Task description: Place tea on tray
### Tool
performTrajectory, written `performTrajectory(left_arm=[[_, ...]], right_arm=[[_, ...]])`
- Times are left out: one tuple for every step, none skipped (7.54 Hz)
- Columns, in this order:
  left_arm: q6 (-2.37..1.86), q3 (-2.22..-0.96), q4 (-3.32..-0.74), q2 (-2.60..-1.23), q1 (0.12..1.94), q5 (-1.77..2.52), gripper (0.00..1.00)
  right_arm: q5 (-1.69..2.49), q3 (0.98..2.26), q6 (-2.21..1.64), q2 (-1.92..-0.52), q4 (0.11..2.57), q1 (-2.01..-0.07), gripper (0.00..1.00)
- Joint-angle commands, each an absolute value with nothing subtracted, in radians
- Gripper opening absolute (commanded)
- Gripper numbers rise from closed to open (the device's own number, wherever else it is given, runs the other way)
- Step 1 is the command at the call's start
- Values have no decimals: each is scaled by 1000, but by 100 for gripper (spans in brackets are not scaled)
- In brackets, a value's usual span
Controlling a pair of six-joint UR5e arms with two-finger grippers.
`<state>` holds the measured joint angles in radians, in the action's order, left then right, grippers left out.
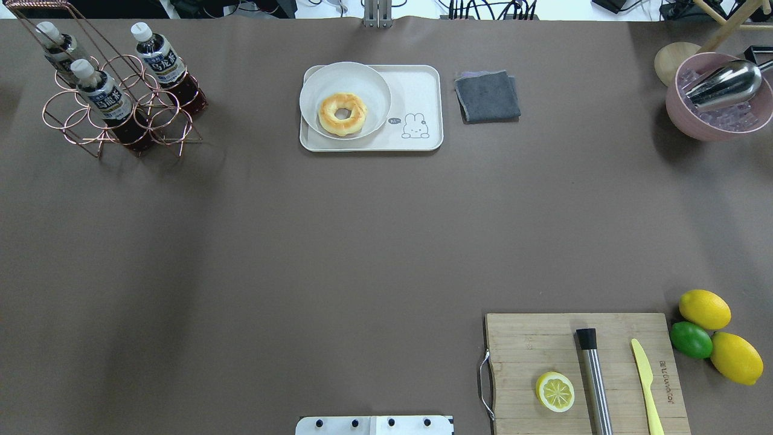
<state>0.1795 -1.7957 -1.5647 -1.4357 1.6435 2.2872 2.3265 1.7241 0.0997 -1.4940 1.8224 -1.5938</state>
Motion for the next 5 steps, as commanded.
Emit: performTrajectory(left_arm=[[179, -1792, -1589, -1436, 1643, 2278, 98], [179, -1795, -1592, -1436, 1643, 2286, 98], [181, -1795, -1592, -1437, 1643, 2286, 98], [179, -1795, -1591, -1437, 1643, 2286, 98], [178, -1792, -1591, -1440, 1641, 2286, 98]], right_arm=[[2326, 1721, 101, -1506, 1821, -1594, 100], [2326, 1720, 103, -1509, 1819, -1594, 100], [2326, 1720, 103, -1511, 1819, -1594, 100], [2326, 1721, 101, -1512, 1821, -1594, 100], [2327, 1723, 103, -1517, 1819, -1594, 100]])
